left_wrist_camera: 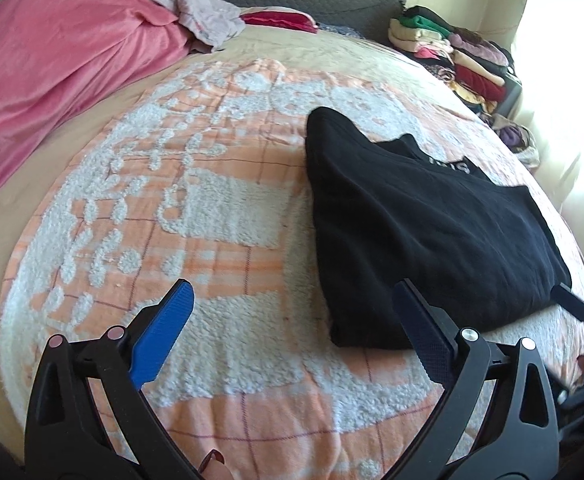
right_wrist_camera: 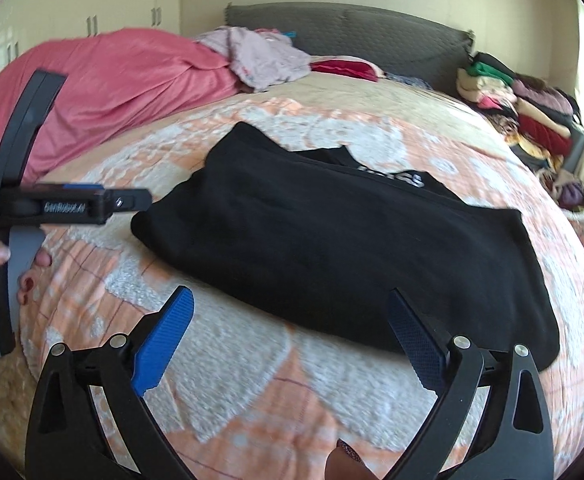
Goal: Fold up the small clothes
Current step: 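Close the right tool on the sweatshirt side edge and lift it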
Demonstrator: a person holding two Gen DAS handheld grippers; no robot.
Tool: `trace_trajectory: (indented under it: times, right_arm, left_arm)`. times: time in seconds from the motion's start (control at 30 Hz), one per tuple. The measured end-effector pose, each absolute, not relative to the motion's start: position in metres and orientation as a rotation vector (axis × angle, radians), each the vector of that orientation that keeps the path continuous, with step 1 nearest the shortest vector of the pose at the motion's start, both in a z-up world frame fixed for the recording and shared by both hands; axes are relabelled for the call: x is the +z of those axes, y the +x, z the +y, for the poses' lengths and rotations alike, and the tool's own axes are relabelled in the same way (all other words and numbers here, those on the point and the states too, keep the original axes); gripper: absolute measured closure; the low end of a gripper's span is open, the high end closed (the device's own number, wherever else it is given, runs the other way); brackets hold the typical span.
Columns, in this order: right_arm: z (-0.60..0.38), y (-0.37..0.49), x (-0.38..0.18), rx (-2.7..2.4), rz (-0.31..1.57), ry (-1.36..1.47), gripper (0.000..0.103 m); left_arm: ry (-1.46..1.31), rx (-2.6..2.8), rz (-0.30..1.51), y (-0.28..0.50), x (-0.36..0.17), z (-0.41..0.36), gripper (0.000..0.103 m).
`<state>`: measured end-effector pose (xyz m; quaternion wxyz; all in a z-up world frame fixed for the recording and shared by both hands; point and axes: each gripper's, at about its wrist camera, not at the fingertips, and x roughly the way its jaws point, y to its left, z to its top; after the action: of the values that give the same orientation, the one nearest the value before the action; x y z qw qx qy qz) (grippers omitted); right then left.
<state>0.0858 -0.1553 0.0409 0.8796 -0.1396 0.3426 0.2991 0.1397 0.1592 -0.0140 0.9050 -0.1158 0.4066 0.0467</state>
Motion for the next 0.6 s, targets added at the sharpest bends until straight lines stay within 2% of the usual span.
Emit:
trace_trajectory:
  times: [0.37, 0.6]
  right_arm:
    - [-0.082, 0.082, 0.008, 0.657, 0.628, -0.616, 0.007]
    - [-0.058, 0.093, -0.007, 0.64, 0.593, -0.66, 0.01]
  left_arm:
    - [-0.304, 0.12, 0.901, 0.179, -0.014, 0.181, 0.01]
    - [-0.259, 0.109, 0.933, 0.212, -0.014, 0.179, 0.01]
